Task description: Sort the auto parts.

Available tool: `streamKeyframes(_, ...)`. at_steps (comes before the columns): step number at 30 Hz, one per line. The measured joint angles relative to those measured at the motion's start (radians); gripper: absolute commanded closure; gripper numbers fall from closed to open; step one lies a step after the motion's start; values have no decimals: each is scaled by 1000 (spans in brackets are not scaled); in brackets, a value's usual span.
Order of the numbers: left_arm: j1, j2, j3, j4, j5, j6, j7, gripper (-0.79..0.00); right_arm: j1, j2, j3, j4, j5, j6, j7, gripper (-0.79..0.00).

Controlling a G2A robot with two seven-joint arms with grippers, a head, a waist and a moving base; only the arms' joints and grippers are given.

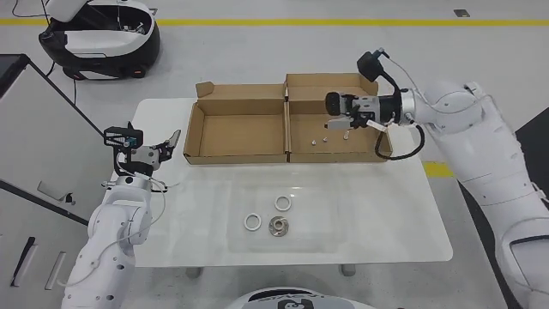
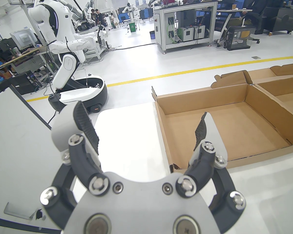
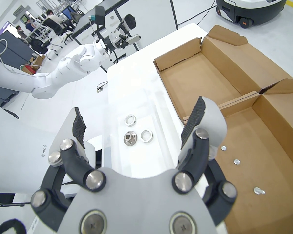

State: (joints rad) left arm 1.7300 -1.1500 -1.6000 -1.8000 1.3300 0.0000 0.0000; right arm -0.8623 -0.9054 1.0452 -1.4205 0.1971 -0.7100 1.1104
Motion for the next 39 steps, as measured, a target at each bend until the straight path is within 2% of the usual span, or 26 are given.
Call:
streamKeyframes(9,0,0,0,0,0,0,0,-785,-56,89,-7,-26,71,-59,-59,-785)
streamKeyframes(14,0,0,0,0,0,0,0,-785,-67,124,-35,-37,81,-93,-93,-785)
streamKeyframes(36,0,0,0,0,0,0,0,-785,-67,124,-35,-37,81,-93,-93,-785)
streamKeyframes(39,1,1,2,-25,22,-6,-9,-785,-67,124,-35,-37,81,-93,-93,-785)
